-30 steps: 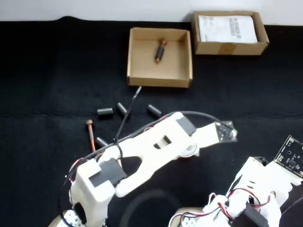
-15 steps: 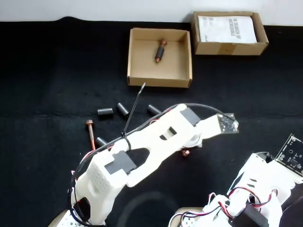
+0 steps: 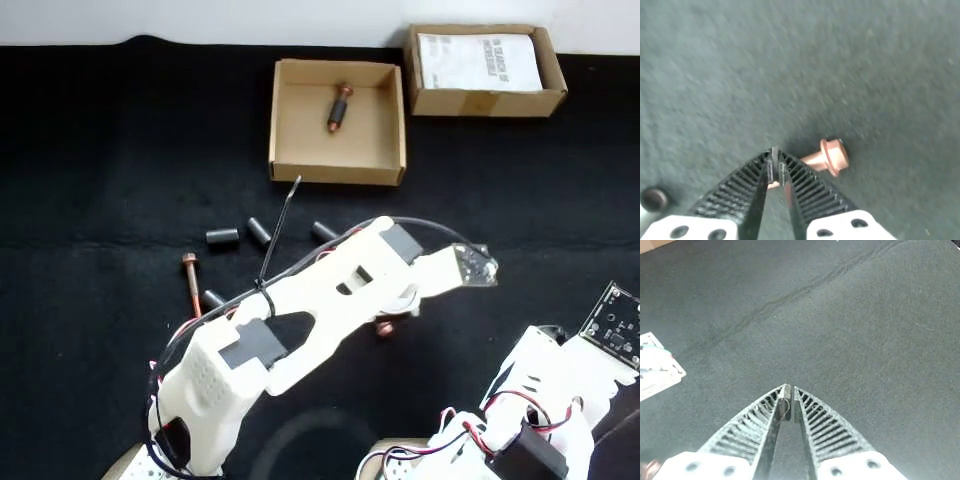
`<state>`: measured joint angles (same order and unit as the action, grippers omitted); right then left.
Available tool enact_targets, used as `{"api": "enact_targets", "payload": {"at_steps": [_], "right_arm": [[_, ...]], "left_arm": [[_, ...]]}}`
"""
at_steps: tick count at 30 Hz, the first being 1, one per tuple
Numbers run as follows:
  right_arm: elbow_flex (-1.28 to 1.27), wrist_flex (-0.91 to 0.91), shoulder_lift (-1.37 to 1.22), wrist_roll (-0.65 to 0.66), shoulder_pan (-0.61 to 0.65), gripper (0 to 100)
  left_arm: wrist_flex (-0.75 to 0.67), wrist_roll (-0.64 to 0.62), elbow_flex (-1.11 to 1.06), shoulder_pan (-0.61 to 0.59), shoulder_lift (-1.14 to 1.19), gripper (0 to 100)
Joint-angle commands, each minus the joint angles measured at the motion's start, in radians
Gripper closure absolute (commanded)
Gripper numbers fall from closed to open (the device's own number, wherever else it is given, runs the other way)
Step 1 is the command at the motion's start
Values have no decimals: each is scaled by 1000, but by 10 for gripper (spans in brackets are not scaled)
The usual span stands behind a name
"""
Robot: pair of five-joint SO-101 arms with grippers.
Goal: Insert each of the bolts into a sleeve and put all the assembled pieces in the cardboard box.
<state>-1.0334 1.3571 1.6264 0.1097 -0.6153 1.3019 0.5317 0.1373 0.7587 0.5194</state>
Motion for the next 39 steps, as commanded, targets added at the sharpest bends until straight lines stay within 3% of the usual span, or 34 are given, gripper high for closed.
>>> {"api": "enact_targets", "payload": {"at_steps": [1, 5, 13, 30, 35, 39], "right_arm": [[2, -16, 5, 11, -7, 992], [2, -16, 5, 11, -2, 992], [2, -16, 5, 11, -4, 992], [-59, -18, 5, 9, 1, 992], [-59, -18, 5, 9, 1, 992], [-59, -18, 5, 9, 1, 992]], "left_arm": [[21, 8, 33, -13, -84, 992], [-23, 8, 30, -41, -71, 992], [17, 3, 36, -35, -48, 992], [330, 2, 24, -27, -367, 992], [367, -26, -262, -19, -538, 992], [123, 31, -587, -25, -624, 992]]}}
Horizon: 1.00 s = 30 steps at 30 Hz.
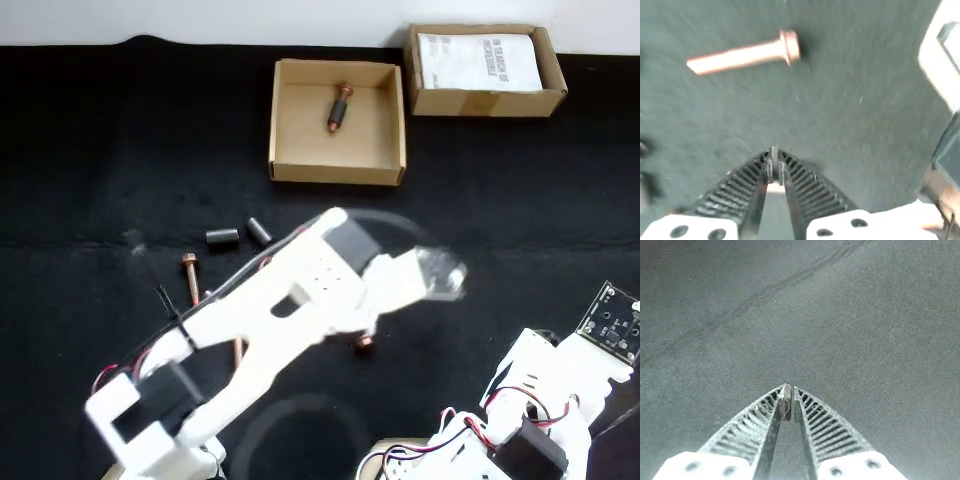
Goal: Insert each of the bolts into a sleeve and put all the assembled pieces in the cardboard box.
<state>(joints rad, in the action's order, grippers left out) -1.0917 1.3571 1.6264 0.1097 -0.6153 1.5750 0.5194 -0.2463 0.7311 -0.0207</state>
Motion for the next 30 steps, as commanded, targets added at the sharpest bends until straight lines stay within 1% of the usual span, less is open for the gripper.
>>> {"api": "enact_targets", "payload": {"at_steps": [1, 4, 10, 12, 14, 17, 23, 27, 30], "right_arm": [[-1, -18, 5, 9, 1, 992], [1, -18, 5, 9, 1, 992], [10, -18, 5, 9, 1, 992], [10, -18, 5, 9, -2, 992], [10, -18, 5, 11, -7, 992], [10, -18, 5, 11, -7, 992], [10, -18, 5, 11, -4, 992], [4, -67, 5, 11, -7, 992], [5, -74, 5, 11, -7, 992]], "left_arm": [[-207, 68, -257, 2, -93, 992], [-336, 117, -328, 1, -93, 992], [-486, 281, -326, 2, -10, 992], [-557, 302, -326, 2, 31, 992], [-598, 324, -317, 2, 70, 992], [-566, 356, -249, 2, 122, 992], [-506, 358, -93, 33, 246, 992], [-456, 356, 25, 58, 321, 992], [-448, 351, 107, 67, 378, 992]]}}
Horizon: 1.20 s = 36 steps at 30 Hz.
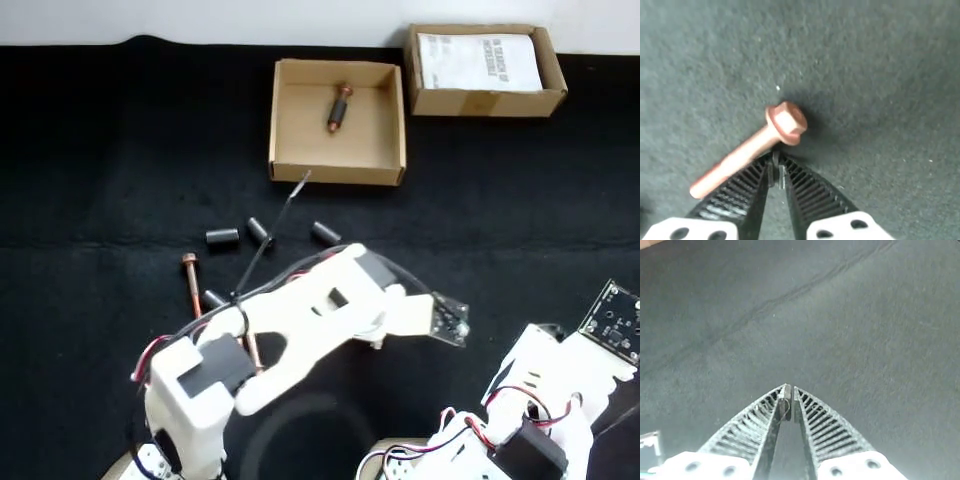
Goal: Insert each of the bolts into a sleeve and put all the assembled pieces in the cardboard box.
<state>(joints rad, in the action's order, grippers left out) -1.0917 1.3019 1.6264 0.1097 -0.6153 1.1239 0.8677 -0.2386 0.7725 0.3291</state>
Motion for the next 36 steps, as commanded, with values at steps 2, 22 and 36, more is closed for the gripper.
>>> {"api": "enact_targets", "payload": {"at_steps": [2, 22, 36], "right_arm": [[2, -19, 5, 11, -7, 992], [-1, -12, 5, 11, -8, 992], [-33, -19, -1, 9, 1, 992]], "left_arm": [[-2, -34, 157, 25, 65, 992], [5, -198, 657, -64, 288, 992], [204, -273, 765, -107, 298, 909]]}}
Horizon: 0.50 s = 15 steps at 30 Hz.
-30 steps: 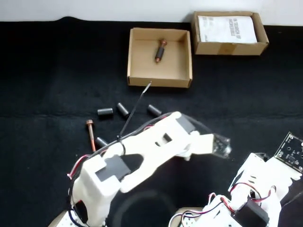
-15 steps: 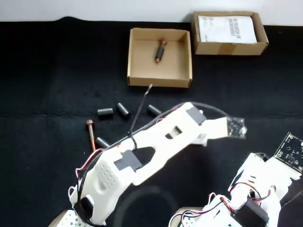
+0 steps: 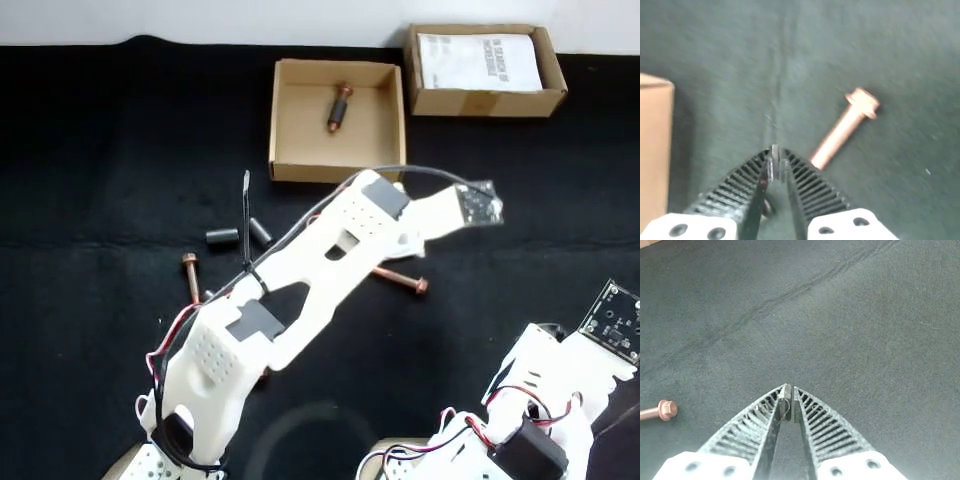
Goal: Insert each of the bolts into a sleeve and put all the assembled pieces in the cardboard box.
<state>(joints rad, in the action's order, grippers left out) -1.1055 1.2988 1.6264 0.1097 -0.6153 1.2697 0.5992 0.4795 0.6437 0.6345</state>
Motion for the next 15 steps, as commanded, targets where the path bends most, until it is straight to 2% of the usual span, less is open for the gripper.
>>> {"api": "enact_targets", "payload": {"at_steps": [1, 8, 12, 15], "right_arm": [[-31, -16, 1, 9, 1, 992], [-50, -39, 5, 9, 1, 992], [-51, -51, 4, 8, 1, 992], [-51, -51, -1, 9, 1, 992]], "left_arm": [[80, -3, 48, 27, -7, 896], [325, 193, 142, 61, -8, 870], [336, 252, 185, 70, -7, 870], [334, 354, 191, 71, -5, 870]]}}
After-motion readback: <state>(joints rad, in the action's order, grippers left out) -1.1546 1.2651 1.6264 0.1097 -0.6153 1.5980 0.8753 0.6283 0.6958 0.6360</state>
